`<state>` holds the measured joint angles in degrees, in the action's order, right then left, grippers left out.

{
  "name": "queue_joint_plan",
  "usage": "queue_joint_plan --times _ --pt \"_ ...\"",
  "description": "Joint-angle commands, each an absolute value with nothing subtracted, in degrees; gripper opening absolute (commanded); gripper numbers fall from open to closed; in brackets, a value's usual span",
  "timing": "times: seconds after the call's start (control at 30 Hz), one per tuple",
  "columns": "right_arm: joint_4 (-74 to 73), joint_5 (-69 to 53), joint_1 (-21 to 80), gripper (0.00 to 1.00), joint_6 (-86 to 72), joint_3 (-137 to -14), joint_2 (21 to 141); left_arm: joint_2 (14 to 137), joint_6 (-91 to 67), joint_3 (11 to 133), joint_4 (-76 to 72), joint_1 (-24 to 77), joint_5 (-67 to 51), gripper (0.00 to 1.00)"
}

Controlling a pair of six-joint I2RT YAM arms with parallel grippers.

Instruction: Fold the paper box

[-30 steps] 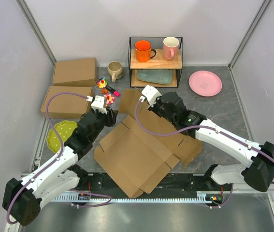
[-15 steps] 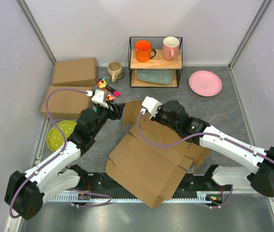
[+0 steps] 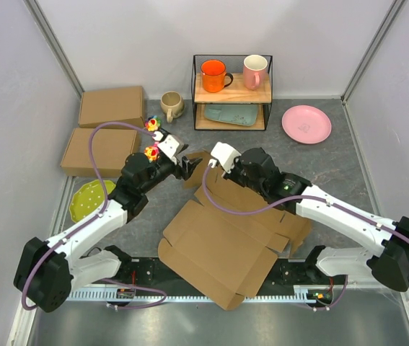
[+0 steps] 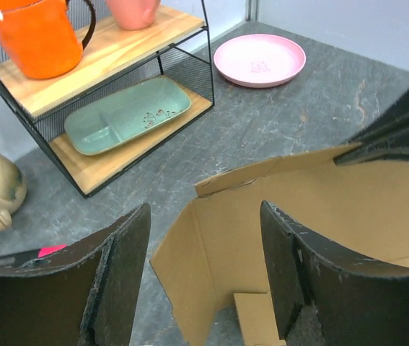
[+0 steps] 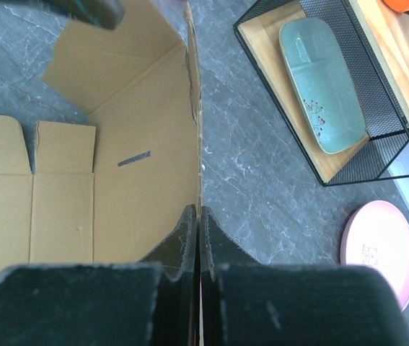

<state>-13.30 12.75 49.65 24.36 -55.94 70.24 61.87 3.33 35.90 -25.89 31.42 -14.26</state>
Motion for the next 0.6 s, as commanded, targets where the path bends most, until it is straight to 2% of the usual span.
queue_joint_plan --times 0.0,0.13,0.57 --pt "-16.3 11.9 49.7 0.00 22.2 -61.1 70.9 63.0 14.8 37.4 -28.2 31.3 -18.9 0.69" --pt "-18.6 10.5 49.5 0.00 19.4 -64.0 72.1 66.8 16.5 39.3 -28.9 31.3 -18.2 0.69" --pt "-25.7 -2.1 42.1 0.00 10.2 -71.4 73.9 66.8 18.0 39.7 -31.9 31.3 -19.4 0.69"
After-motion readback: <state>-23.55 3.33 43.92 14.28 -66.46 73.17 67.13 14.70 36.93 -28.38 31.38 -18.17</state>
